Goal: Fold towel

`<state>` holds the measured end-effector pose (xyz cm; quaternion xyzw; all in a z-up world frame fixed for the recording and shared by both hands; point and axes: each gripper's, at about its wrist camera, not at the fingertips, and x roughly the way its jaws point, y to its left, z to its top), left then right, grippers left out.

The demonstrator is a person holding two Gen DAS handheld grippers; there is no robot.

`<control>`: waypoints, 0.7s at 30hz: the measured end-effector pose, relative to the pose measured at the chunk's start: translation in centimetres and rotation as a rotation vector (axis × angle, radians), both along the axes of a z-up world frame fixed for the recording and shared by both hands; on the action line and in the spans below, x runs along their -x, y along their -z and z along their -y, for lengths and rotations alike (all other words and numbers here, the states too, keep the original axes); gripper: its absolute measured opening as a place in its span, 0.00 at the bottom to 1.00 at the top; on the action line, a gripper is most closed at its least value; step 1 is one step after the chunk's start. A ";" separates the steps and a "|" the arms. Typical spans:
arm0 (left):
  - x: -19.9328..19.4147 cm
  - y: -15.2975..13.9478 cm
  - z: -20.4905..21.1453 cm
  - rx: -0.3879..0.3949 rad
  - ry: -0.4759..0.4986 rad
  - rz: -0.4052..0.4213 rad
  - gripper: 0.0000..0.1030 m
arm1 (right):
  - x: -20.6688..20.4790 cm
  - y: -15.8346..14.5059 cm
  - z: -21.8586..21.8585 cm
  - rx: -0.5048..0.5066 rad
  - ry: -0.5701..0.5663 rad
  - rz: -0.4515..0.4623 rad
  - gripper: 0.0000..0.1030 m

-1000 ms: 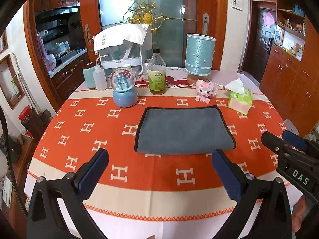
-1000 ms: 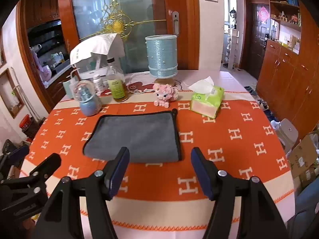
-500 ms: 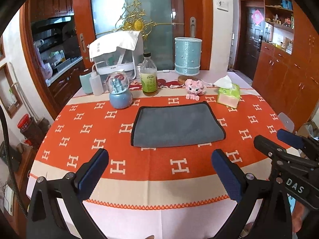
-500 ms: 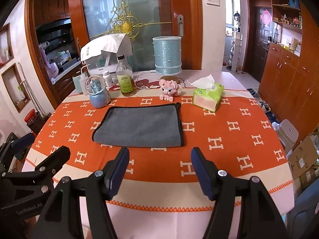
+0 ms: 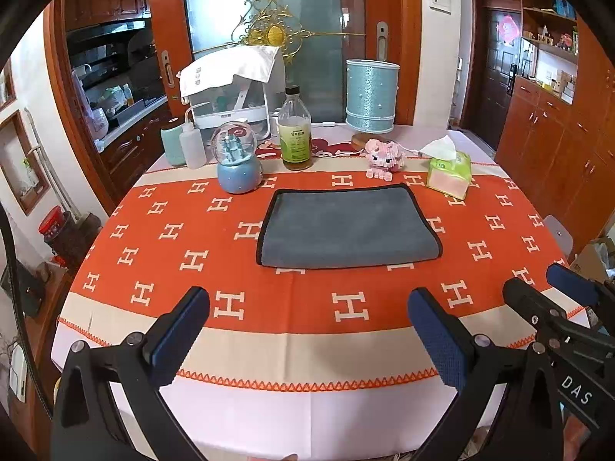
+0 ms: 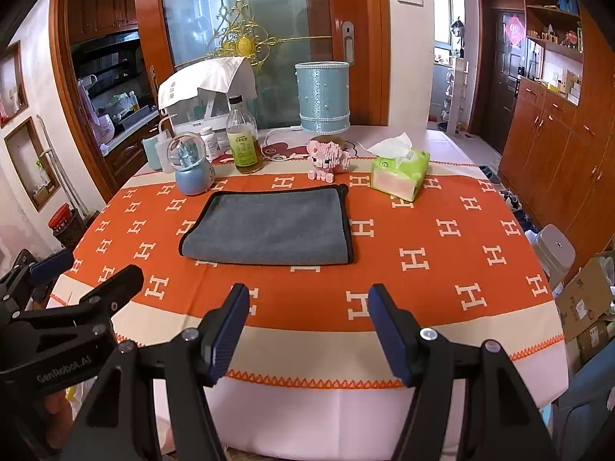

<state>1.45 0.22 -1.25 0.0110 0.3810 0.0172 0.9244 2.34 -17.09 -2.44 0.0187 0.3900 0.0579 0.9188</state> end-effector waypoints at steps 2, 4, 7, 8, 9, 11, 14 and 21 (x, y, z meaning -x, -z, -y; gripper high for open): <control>0.0 0.1 0.0 0.011 0.001 -0.007 0.99 | 0.1 0.0 0.0 -0.001 0.000 0.003 0.63; 0.0 0.3 0.1 0.013 0.003 -0.013 0.99 | 0.1 0.0 -0.1 -0.002 -0.004 0.003 0.63; -0.1 0.6 0.2 0.010 0.005 -0.027 0.99 | 0.2 0.0 -0.1 -0.010 -0.013 0.002 0.63; -0.1 0.6 0.2 0.010 0.005 -0.029 0.99 | 0.2 0.0 -0.1 -0.016 -0.016 0.001 0.63; -0.1 0.7 0.3 0.010 0.006 -0.028 0.99 | 0.2 0.0 -0.1 -0.020 -0.017 0.000 0.63; -0.1 0.7 0.3 0.009 0.006 -0.027 0.99 | 0.1 0.1 -0.1 -0.028 -0.014 -0.005 0.63; -0.2 0.8 0.3 0.004 0.005 -0.027 0.99 | 0.0 0.3 -0.1 -0.037 -0.012 -0.013 0.63; -0.2 1.0 0.3 0.014 -0.001 -0.034 0.99 | 0.2 0.3 0.1 -0.047 -0.003 -0.001 0.77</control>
